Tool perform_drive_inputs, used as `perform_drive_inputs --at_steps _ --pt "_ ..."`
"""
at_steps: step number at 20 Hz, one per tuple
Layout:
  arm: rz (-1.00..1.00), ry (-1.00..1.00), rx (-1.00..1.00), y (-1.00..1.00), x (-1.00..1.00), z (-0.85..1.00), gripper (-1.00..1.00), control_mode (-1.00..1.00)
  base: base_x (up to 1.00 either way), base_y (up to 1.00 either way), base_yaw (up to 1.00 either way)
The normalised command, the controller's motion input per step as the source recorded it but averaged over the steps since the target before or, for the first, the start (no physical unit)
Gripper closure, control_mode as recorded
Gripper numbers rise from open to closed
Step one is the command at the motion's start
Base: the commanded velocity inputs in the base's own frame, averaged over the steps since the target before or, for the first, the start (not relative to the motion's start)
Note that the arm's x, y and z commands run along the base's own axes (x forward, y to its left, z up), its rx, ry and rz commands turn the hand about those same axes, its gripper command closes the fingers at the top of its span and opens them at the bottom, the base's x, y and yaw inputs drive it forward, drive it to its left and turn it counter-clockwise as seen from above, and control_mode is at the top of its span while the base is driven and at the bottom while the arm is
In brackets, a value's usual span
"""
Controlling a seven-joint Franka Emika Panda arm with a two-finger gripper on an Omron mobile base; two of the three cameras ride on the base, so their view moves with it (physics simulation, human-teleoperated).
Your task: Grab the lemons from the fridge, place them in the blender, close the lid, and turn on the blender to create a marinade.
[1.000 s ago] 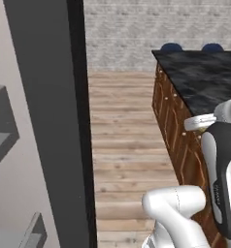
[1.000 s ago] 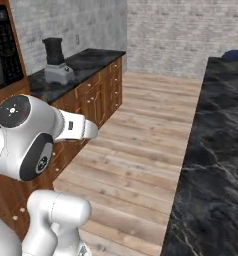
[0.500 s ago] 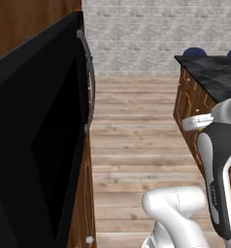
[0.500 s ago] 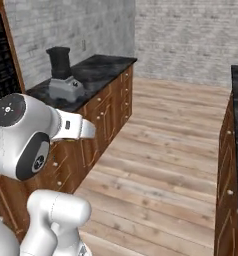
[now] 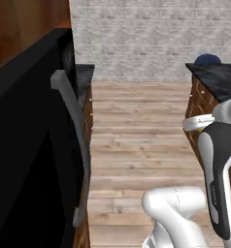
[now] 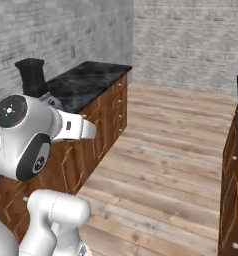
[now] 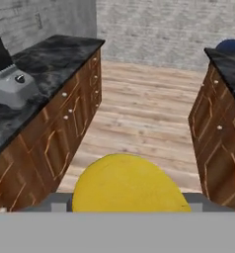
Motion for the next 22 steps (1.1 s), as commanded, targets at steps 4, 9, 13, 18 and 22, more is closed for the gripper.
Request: perform_drive_inputs --at_steps 4,9,13,18,22 --pt "0.0 0.0 0.0 0.0 0.0 0.0 1.0 1.0 1.0 -0.21 0.09" --pt "0.0 0.0 0.0 0.0 0.0 0.0 1.0 1.0 1.0 -0.29 0.16" --pt "0.0 0.0 0.0 0.0 0.0 0.0 1.0 1.0 1.0 -0.23 0.55" --pt "0.0 0.0 0.0 0.0 0.0 0.0 1.0 1.0 1.0 -0.28 0.69" --pt "0.0 0.0 0.0 0.0 0.0 0.0 1.0 1.0 0.7 -0.24 0.85"
